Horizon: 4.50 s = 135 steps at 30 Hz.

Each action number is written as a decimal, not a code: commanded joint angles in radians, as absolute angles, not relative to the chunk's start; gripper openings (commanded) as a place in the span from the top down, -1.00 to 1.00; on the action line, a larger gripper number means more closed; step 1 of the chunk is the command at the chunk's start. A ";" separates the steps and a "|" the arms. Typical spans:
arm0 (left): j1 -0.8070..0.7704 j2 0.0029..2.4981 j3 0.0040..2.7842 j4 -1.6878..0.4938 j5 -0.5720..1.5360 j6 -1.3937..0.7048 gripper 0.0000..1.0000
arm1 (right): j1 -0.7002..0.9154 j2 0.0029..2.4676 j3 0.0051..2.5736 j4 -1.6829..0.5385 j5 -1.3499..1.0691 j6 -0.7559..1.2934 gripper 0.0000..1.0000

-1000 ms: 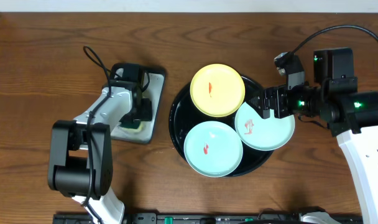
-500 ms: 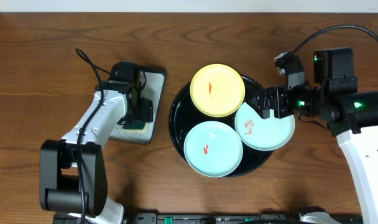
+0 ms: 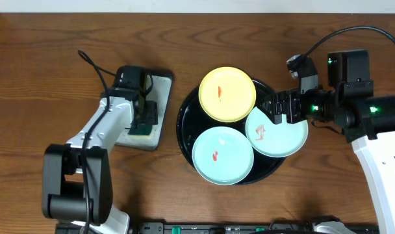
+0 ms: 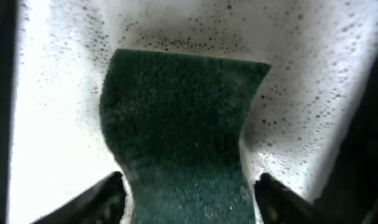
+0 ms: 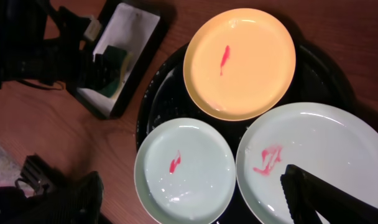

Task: Clean dirty plates on tray and stack at the side

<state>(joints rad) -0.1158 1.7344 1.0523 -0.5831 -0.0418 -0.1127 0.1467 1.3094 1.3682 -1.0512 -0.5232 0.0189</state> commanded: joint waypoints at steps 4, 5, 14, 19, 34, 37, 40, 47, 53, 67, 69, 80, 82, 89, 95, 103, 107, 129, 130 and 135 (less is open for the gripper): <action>-0.113 1.812 1.037 -0.568 -0.060 -0.126 -0.20 | 0.159 1.309 1.385 -1.064 -0.528 0.029 -0.79; -0.113 1.821 1.037 -0.566 -0.060 -0.129 -0.13 | 0.159 1.309 1.385 -1.066 -0.528 0.029 -0.79; -0.113 1.850 1.038 -0.559 -0.060 -0.133 0.70 | 0.159 1.309 1.385 -1.066 -0.528 0.029 -0.79; -0.113 1.846 1.051 -0.574 -0.060 -0.133 0.84 | 0.159 1.309 1.385 -1.066 -0.528 0.029 -0.80; -0.112 1.776 1.085 -0.677 -0.061 -0.132 -0.20 | 0.159 1.309 1.385 -1.065 -0.527 0.029 -0.82; -0.112 1.732 1.092 -0.689 -0.060 -0.133 -0.20 | 0.159 1.309 1.385 -1.065 -0.527 0.029 -0.82; -0.112 1.688 1.092 -0.693 -0.061 -0.132 -0.20 | 0.159 1.309 1.385 -1.066 -0.527 0.029 -0.81; -0.112 1.668 1.081 -0.691 -0.061 -0.123 -0.21 | 0.159 1.309 1.385 -1.066 -0.527 0.029 -0.83; -0.112 1.694 1.044 -0.674 -0.060 -0.086 -0.23 | 0.159 1.309 1.385 -1.066 -0.527 0.029 -0.83; -0.112 1.820 1.014 -0.566 -0.060 -0.083 0.07 | 0.159 1.309 1.385 -1.070 -0.528 0.029 -0.82; -0.112 1.813 1.019 -0.575 -0.061 -0.083 -0.09 | 0.159 1.309 1.385 -1.070 -0.527 0.029 -0.82; -0.112 1.684 1.111 -0.718 -0.065 -0.083 -0.29 | 0.159 1.309 1.385 -1.070 -0.527 0.029 -0.83; -0.112 1.683 1.110 -0.720 -0.065 -0.083 -0.28 | 0.159 1.309 1.385 -1.070 -0.527 0.029 -0.83; -0.112 1.723 1.081 -0.686 -0.065 -0.083 -0.28 | 0.159 1.309 1.385 -1.070 -0.527 0.029 -0.83; -0.112 1.765 1.048 -0.630 -0.064 -0.083 -0.05 | 0.159 1.309 1.385 -1.073 -0.528 0.029 -0.83; -0.112 1.799 1.048 -0.596 -0.064 -0.083 0.09 | 0.159 1.309 1.385 -1.074 -0.527 0.029 -0.82; -0.112 1.833 1.045 -0.591 -0.064 -0.083 0.10 | 0.159 1.309 1.385 -1.074 -0.528 0.029 -0.82; -0.112 1.884 1.222 -0.783 -0.035 -0.083 0.85 | 0.159 1.309 1.385 -1.032 -0.500 0.030 -0.68; -0.112 1.881 1.254 -0.812 -0.035 -0.083 0.85 | 0.159 1.309 1.385 -1.026 -0.496 0.030 -0.64; -0.118 1.875 1.437 -0.957 -0.014 -0.083 0.85 | 0.159 1.335 1.389 -1.016 -0.401 0.107 -0.45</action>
<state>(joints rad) -0.1135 1.8778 1.3369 -0.9276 -0.0494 -0.0780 0.1474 1.3132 1.3689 -1.0210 -0.4664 0.0502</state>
